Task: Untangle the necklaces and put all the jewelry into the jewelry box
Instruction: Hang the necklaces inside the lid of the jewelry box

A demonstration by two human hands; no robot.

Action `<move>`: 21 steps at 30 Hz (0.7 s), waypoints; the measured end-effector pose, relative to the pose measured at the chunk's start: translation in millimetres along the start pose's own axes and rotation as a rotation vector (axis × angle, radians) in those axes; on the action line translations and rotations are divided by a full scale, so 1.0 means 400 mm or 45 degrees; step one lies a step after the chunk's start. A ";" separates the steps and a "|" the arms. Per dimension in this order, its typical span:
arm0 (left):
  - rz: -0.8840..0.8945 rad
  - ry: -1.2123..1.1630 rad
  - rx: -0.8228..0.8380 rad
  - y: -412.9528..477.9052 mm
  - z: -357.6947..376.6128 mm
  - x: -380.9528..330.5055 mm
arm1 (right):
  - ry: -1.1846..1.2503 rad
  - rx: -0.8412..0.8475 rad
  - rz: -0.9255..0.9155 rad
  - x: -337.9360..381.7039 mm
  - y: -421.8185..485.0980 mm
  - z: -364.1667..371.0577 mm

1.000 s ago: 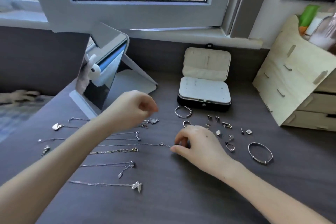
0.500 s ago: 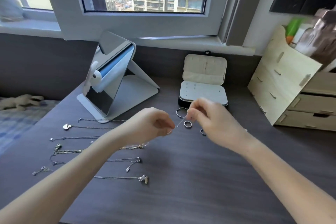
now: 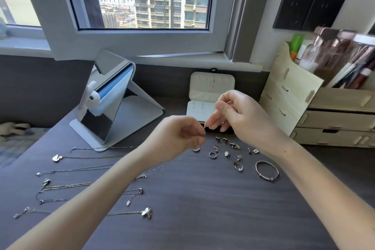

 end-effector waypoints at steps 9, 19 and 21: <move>-0.021 0.101 -0.105 0.012 -0.014 -0.041 | 0.084 -0.077 0.006 0.001 -0.004 -0.038; 0.113 0.447 0.087 0.037 -0.046 -0.080 | 0.242 -0.137 0.032 0.012 -0.002 -0.033; 0.082 0.379 0.096 0.041 -0.047 -0.084 | 0.247 -0.143 0.022 0.016 0.000 -0.033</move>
Point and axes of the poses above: each hand's wrist, its own y-axis towards the middle knuckle, its own z-axis out of the palm, x = y × z, the point moved 3 cm from there along y, towards the middle knuckle, and after that the axes turned 6 degrees about z, right-handed, at the moved point
